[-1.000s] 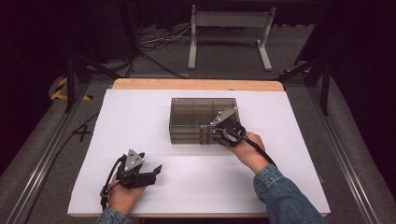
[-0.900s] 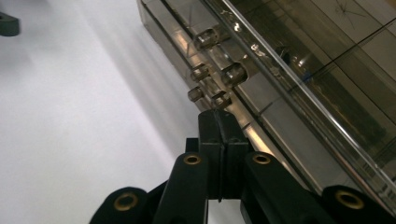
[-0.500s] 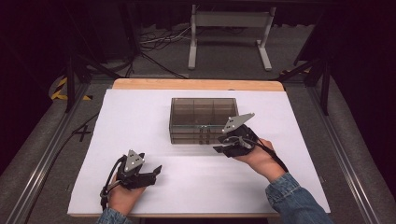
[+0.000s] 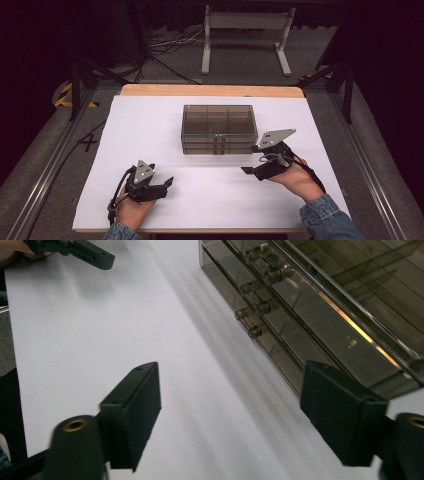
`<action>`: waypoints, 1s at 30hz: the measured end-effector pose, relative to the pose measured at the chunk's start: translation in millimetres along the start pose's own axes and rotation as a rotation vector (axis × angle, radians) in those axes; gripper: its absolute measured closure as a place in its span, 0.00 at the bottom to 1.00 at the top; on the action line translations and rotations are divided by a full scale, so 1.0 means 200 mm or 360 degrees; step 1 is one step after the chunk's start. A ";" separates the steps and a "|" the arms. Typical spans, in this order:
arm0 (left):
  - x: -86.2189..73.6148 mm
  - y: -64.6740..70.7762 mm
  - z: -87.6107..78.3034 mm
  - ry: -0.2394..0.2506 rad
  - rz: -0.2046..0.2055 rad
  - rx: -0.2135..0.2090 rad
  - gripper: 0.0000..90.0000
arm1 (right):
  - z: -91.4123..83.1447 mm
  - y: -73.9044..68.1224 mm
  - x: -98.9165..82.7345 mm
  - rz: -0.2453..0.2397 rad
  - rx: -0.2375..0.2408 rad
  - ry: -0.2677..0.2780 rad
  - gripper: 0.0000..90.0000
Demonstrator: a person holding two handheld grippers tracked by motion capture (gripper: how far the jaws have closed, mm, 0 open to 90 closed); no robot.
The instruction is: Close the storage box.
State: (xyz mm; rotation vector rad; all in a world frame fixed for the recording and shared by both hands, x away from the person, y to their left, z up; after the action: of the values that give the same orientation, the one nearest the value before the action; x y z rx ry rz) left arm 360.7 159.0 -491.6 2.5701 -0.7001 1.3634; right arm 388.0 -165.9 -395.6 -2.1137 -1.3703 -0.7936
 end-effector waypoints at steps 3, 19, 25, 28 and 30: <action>0.00 0.00 0.00 -0.0001 0.0007 -0.0001 0.23 | -0.01 0.01 -0.03 0.0017 -0.0016 0.0015 0.19; 0.00 0.00 0.00 0.0000 0.0000 0.0001 0.23 | -0.05 0.08 -0.18 0.0117 -0.0126 0.0072 0.04; 0.00 0.00 0.00 0.0003 0.0004 0.0004 0.23 | -0.04 0.10 -0.26 0.0147 -0.0169 0.0094 0.04; 0.00 0.00 0.00 0.0002 0.0006 0.0004 0.23 | -0.03 0.10 -0.29 0.0166 -0.0179 0.0101 0.04; 0.00 0.00 0.00 -0.0001 0.0007 0.0002 0.23 | -0.02 0.11 -0.32 0.0187 -0.0184 0.0115 0.04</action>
State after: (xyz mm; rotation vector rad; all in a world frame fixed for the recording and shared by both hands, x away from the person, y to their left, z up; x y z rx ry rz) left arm 360.7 158.8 -491.8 2.5718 -0.7057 1.3650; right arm 386.1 -217.7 -438.9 -2.2078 -1.1771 -0.9115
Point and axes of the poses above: each handheld gripper's, and its own axes: z roughly forward along the jaws, x roughly out of its top, y roughly to its right, the point moved 6 cm from there along z, roughly forward along the jaws, and after that the axes turned 10 degrees about x, right-handed, at the moved point
